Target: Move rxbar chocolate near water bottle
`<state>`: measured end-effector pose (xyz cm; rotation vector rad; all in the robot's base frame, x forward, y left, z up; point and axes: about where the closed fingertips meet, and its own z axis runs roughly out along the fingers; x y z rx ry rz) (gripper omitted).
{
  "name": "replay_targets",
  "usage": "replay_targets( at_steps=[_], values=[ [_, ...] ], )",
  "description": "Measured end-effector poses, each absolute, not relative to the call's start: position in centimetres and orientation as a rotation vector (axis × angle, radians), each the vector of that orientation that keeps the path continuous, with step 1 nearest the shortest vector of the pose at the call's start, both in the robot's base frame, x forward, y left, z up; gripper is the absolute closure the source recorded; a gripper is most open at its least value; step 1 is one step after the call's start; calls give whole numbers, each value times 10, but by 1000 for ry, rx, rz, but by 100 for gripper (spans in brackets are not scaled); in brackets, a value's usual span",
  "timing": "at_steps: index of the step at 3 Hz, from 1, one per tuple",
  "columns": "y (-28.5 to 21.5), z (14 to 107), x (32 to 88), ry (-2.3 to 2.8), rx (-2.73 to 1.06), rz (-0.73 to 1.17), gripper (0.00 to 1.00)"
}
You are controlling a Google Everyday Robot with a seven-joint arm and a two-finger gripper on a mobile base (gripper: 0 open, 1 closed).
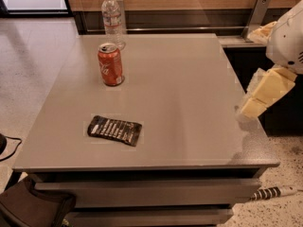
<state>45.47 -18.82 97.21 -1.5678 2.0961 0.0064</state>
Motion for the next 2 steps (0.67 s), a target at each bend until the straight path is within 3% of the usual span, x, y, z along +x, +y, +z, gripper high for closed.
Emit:
replay_targets(
  at_steps=[2],
  values=[
    [-125, 930, 480, 1843, -1374, 278, 0]
  ],
)
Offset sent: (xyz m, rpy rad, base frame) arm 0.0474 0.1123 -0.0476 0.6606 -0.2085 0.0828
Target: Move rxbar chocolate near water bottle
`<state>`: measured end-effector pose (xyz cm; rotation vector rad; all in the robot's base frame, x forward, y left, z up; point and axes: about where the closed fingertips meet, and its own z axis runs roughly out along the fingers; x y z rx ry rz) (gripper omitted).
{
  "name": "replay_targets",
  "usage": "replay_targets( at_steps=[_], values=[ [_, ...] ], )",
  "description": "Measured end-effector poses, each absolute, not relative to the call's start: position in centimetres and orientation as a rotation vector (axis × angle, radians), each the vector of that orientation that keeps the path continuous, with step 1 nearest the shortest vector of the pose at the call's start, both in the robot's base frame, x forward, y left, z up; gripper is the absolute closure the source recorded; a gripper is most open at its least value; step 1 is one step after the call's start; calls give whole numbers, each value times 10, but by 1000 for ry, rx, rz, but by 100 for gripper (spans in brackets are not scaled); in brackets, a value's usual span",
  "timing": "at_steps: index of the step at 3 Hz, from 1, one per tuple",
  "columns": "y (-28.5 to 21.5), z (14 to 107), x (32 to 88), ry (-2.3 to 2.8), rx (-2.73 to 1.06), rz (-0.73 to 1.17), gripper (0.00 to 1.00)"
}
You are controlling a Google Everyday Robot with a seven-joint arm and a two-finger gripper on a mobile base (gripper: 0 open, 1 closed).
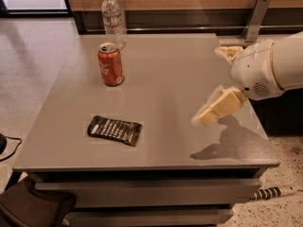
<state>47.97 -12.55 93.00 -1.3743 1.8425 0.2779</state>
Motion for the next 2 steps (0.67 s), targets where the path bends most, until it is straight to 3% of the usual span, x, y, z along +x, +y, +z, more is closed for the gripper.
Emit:
replay_targets(
  at_steps=[2],
  values=[
    [-50, 923, 493, 1634, -1322, 490, 0]
  ],
)
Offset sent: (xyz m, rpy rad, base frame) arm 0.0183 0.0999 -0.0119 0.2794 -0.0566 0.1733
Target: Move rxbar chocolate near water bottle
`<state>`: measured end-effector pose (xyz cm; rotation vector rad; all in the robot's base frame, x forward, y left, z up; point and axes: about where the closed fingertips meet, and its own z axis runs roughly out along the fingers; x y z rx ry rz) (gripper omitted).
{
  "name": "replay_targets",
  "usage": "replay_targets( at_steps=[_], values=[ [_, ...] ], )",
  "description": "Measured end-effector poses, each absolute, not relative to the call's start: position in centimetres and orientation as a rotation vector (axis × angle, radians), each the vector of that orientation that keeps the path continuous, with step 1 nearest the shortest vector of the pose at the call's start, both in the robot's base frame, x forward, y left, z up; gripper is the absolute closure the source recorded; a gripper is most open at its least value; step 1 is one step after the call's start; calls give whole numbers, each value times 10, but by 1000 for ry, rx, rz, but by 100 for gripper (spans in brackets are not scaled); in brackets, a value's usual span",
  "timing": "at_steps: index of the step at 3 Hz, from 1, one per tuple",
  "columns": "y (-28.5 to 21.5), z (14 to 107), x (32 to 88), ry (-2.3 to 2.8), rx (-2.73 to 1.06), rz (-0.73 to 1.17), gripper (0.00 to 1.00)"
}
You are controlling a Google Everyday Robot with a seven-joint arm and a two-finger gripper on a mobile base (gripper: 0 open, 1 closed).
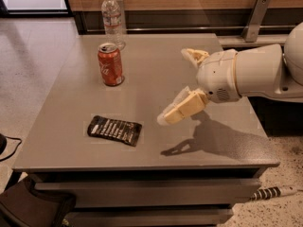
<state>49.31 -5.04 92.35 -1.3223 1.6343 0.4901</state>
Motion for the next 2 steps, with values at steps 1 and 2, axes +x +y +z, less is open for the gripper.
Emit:
replay_targets(
  at_steps=[1, 2],
  values=[
    [-50, 923, 493, 1634, -1322, 490, 0],
    [-28, 902, 485, 1626, -1308, 554, 0]
  ],
)
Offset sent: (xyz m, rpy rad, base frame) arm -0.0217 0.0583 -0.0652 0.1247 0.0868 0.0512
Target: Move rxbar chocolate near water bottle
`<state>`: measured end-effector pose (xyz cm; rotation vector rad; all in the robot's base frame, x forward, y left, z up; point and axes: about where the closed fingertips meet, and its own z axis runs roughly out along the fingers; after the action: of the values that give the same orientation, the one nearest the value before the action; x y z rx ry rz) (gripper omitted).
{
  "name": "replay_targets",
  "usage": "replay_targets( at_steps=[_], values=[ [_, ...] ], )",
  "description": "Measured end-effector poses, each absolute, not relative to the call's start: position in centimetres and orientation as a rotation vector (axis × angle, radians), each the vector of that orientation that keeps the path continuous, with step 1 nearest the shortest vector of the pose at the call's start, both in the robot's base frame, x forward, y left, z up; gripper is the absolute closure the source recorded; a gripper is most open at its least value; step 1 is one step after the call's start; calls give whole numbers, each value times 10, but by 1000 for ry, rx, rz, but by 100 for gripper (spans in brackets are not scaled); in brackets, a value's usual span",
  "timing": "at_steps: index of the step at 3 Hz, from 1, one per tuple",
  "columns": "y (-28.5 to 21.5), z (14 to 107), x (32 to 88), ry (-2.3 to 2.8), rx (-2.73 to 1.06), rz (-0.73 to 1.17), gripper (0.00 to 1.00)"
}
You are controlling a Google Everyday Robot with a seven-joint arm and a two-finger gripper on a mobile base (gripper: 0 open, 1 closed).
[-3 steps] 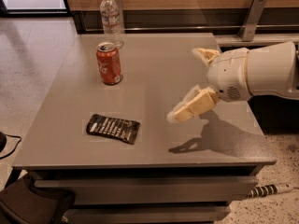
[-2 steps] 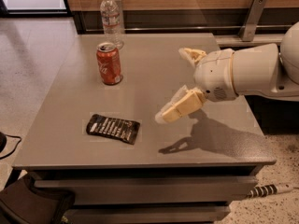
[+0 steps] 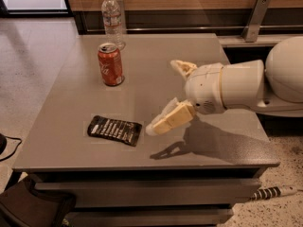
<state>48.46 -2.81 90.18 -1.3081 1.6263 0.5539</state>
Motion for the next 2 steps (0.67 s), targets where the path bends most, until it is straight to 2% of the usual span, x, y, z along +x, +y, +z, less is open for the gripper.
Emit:
replay_targets(
  at_steps=[2],
  values=[
    [19, 853, 483, 1624, -1267, 671, 0]
  ],
)
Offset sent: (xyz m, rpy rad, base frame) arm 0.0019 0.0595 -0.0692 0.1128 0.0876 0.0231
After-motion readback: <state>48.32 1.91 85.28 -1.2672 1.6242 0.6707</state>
